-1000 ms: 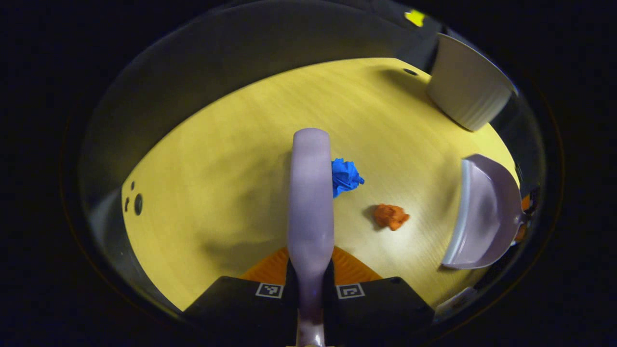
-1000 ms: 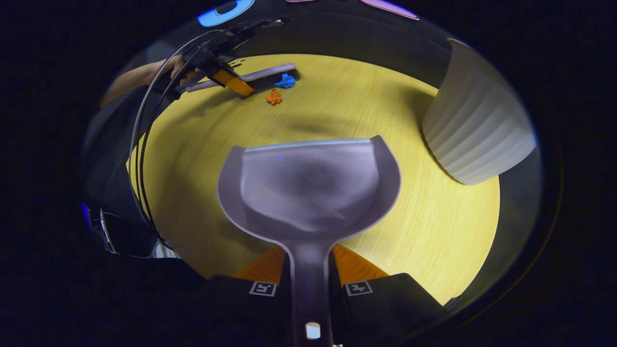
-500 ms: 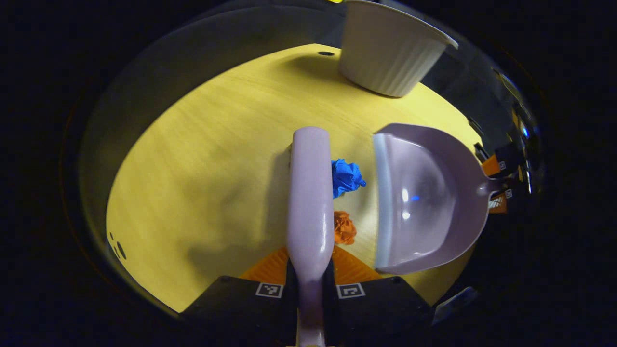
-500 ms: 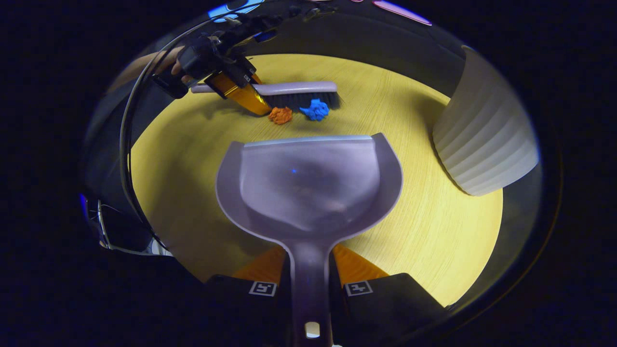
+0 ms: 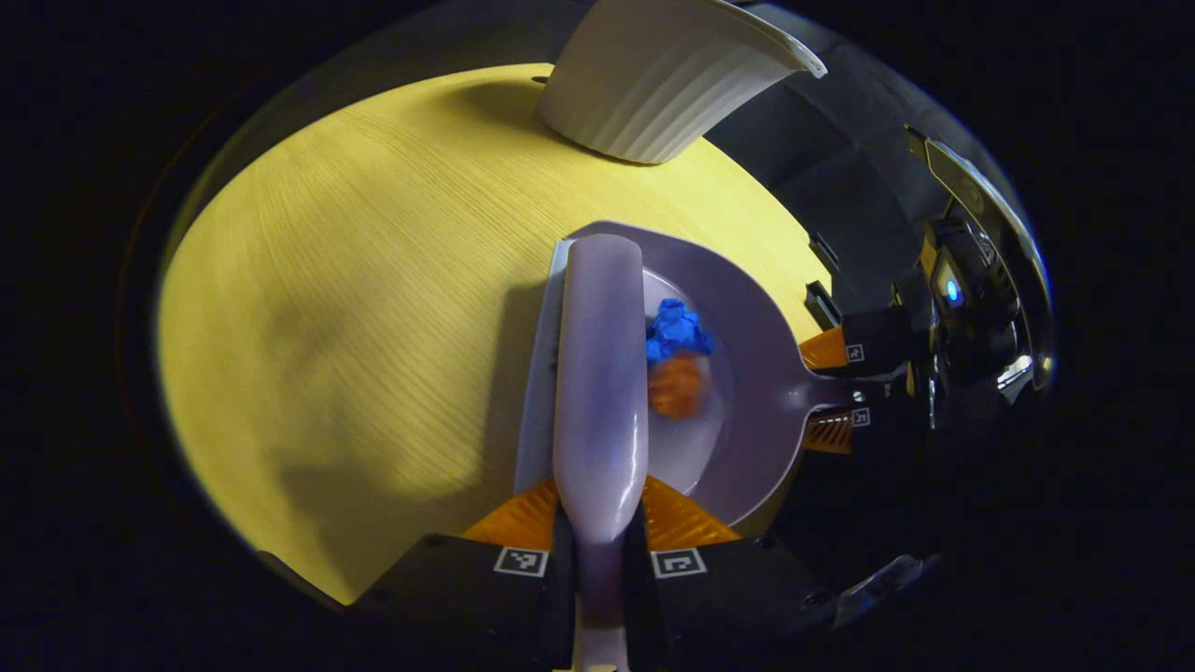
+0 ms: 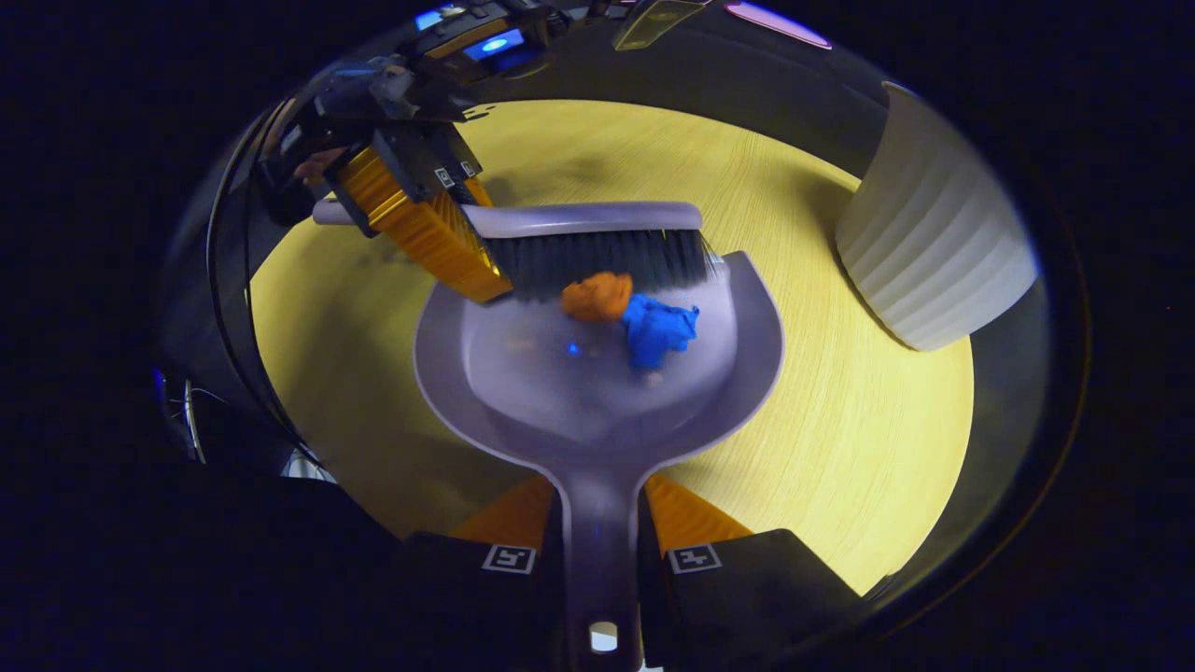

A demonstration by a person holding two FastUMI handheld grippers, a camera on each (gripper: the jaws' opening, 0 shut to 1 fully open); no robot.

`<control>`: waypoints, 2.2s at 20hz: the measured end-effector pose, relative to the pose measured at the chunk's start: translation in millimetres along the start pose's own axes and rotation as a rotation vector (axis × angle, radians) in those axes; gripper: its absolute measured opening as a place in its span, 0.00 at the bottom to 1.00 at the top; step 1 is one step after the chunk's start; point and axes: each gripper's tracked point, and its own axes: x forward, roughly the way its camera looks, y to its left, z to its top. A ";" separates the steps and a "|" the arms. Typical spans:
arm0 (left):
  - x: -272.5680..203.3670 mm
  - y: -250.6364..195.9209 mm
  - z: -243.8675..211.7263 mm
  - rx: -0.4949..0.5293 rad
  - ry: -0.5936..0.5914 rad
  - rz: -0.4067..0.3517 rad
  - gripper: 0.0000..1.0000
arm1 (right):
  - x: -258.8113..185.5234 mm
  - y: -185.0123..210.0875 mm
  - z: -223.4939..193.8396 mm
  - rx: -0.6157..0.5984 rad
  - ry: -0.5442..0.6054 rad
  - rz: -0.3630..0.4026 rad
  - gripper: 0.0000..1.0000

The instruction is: Pick up the small broom and dustpan from the desktop, sweep the trash into the dustpan with the broom, and then empty the trash into the garbage bin.

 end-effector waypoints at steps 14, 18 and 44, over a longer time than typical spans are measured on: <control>-112.2 -10.6 -119.0 -0.440 -0.426 0.256 0.26 | -15.8 -12.8 20.9 0.076 -0.120 -0.041 0.36; -136.5 1.7 -201.8 -0.531 -0.510 0.322 0.25 | -48.4 -8.4 41.4 0.044 -0.147 -0.055 0.36; -178.0 31.6 -287.6 -0.747 -0.580 0.373 0.26 | -267.0 -277.3 196.7 0.257 -0.305 -0.412 0.36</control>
